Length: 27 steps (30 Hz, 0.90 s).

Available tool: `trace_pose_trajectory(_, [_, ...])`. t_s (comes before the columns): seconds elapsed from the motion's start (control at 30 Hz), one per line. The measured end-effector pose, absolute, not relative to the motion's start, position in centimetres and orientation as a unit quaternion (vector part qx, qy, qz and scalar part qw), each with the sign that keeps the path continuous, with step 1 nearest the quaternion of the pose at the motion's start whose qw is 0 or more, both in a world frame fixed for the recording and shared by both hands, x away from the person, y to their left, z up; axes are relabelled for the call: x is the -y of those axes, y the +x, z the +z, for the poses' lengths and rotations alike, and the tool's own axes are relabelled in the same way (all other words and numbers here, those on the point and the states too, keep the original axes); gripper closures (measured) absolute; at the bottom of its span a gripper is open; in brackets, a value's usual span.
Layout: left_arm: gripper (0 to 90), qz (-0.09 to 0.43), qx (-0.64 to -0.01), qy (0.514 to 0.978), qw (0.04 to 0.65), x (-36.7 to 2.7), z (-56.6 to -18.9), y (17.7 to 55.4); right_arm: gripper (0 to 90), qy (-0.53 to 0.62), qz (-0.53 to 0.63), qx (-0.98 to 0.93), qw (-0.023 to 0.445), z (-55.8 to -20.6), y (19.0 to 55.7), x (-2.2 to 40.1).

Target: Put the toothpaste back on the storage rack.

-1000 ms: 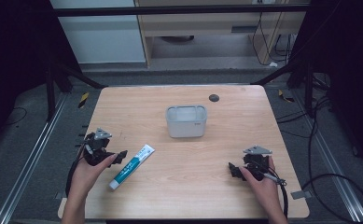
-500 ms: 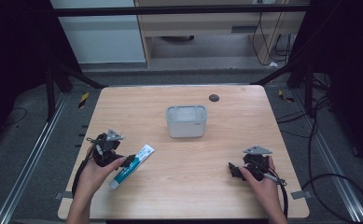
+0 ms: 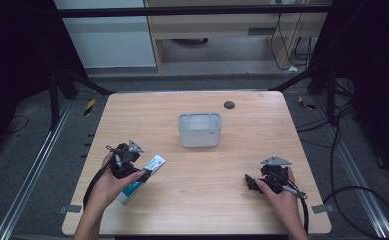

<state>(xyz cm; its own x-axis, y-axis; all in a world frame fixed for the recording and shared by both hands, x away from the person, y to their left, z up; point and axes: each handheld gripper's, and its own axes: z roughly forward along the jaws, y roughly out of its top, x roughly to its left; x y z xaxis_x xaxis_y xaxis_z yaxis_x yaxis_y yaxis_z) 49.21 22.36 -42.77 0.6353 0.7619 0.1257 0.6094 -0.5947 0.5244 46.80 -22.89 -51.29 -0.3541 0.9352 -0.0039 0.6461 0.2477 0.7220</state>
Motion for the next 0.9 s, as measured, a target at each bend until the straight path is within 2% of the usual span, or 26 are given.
trace_pose_trajectory(0.33, [13.8, 0.136, -0.407, 0.878, 0.212, -22.1, -42.5, 50.3, 0.3, 0.517, 0.324, -0.76, 0.222, -51.3, 46.9, 23.0])
trace_pose_trajectory(0.47, [14.9, 0.132, -0.408, 0.885, 0.183, -22.1, -42.2, 50.7, 0.3, 0.518, 0.325, -0.76, 0.22, -51.3, 46.9, 23.0])
trace_pose_trajectory(0.9, [27.1, 0.101, -0.401, 0.897, 0.155, -21.5, -43.1, 51.9, 0.3, 0.518, 0.325, -0.76, 0.219, -51.3, 46.9, 23.0])
